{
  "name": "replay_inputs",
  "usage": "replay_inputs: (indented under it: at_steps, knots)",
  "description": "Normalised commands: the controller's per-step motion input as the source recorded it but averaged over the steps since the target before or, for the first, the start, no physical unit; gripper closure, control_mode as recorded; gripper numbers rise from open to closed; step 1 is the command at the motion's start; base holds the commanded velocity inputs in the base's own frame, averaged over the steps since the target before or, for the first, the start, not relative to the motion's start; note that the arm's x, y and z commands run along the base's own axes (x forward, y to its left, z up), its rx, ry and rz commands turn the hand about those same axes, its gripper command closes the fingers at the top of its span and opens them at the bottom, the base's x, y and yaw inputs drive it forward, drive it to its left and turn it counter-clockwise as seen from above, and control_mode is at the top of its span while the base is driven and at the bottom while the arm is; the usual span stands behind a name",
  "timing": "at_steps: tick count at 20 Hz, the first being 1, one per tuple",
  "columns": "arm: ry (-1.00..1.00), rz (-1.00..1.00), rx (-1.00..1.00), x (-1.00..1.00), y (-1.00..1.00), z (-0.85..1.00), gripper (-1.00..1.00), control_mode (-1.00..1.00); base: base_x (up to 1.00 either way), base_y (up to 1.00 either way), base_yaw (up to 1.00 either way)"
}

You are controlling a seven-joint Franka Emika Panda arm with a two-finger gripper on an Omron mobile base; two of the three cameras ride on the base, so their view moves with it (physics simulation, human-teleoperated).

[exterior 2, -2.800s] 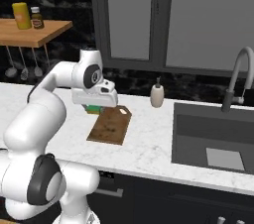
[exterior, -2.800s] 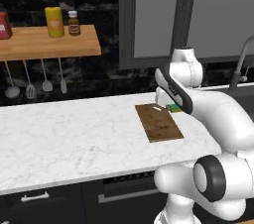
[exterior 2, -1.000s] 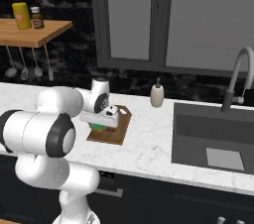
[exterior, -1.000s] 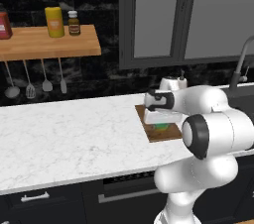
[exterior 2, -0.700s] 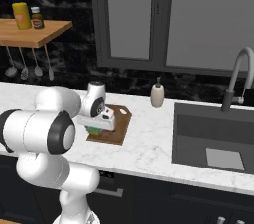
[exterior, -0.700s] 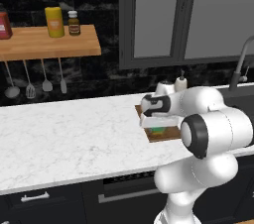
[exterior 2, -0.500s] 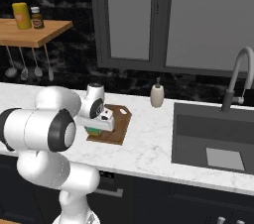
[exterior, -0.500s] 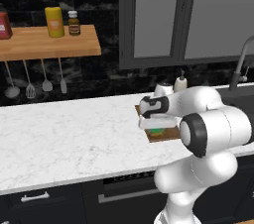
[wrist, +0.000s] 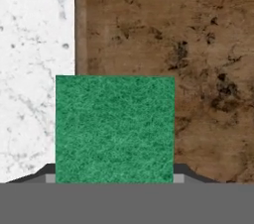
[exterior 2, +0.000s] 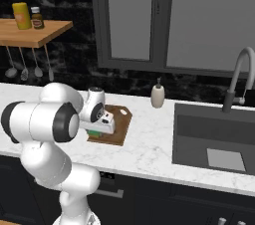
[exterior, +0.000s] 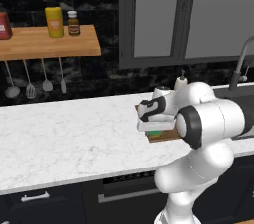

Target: Pick up the sponge from the counter and clean the cutting board by briefly scrubbing or pressing down on the cutting board. Once finished, release the sponge.

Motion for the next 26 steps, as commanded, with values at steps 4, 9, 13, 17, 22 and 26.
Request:
replay_inputs:
  at_steps: [4,9,13,17,22,26]
  knots:
    - [-0.07,0.00,0.00,0.32,0.00,-0.01,1.00,-1.00,0.00,0.00,0.00]
    - [-0.02,0.00,0.00,0.42,0.00,0.00,1.00,-1.00,0.00,0.00,0.00]
    - [0.00,0.00,0.00,0.51,0.00,-0.06,1.00,-1.00,0.00,0.00,0.00]
    - [-0.01,0.00,0.00,0.56,0.00,-0.09,1.00,-1.00,0.00,0.00,0.00]
    - [-0.03,0.00,0.00,0.66,0.00,-0.17,1.00,-1.00,0.00,0.00,0.00]
    - [-0.04,0.00,-0.01,0.68,0.00,-0.25,1.00,-1.00,0.00,0.00,0.00]
